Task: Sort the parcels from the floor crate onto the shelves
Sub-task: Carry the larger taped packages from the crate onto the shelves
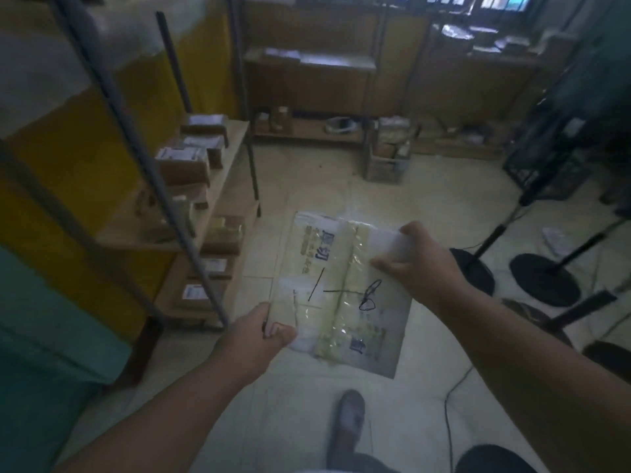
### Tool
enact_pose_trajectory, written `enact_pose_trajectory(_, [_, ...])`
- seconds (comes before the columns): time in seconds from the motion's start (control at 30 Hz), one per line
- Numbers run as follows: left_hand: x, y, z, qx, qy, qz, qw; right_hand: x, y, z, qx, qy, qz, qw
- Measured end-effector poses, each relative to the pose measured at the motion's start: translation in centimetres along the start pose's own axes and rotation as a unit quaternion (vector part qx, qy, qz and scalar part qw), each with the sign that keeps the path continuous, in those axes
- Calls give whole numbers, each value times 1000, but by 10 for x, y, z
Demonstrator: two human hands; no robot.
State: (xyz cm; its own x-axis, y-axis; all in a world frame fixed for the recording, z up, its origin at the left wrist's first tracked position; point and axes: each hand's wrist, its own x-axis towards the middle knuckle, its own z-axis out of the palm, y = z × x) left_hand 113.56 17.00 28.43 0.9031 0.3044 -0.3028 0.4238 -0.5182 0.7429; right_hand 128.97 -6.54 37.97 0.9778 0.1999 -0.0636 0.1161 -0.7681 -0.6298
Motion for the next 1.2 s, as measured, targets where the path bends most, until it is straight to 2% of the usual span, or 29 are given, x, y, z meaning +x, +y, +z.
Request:
enact_pose_trajectory(0.1, [70, 26, 15, 1, 11, 17, 1000, 67, 17, -11, -14, 23, -5, 1000])
enact_pose_trajectory(0.2, [128, 60, 17, -24, 14, -6, 1000, 137, 20, -24, -43, -2, -20, 999])
enact_pose_trajectory(0.3, [179, 83, 12, -55, 55, -25, 997, 209, 9, -33, -51, -33, -43, 997])
enact_pose_trajectory(0.53, [303, 108, -7, -113, 96, -65, 987, 364, -13, -6, -47, -60, -94, 993])
enact_pose_trajectory(0.67, [405, 132, -21, -129, 83, -66, 986, 456, -22, -8, -30, -36, -91, 995])
enact_pose_trajectory(0.93, [585, 223, -28, -89, 53, -13, 994, 619, -7, -66, -21, 26, -66, 997])
enact_pose_trajectory(1.03, [643, 240, -18, -97, 59, -17, 993, 691, 7, -65, -30, 12, -80, 996])
enact_pose_trajectory(1.1, [679, 250, -6, -122, 91, -37, 988, 746, 9, -60, -45, 3, -112, 993])
enact_pose_trajectory(1.2, [715, 260, 4, -147, 141, -86, 975, 817, -1, -46, -48, -59, -151, 986])
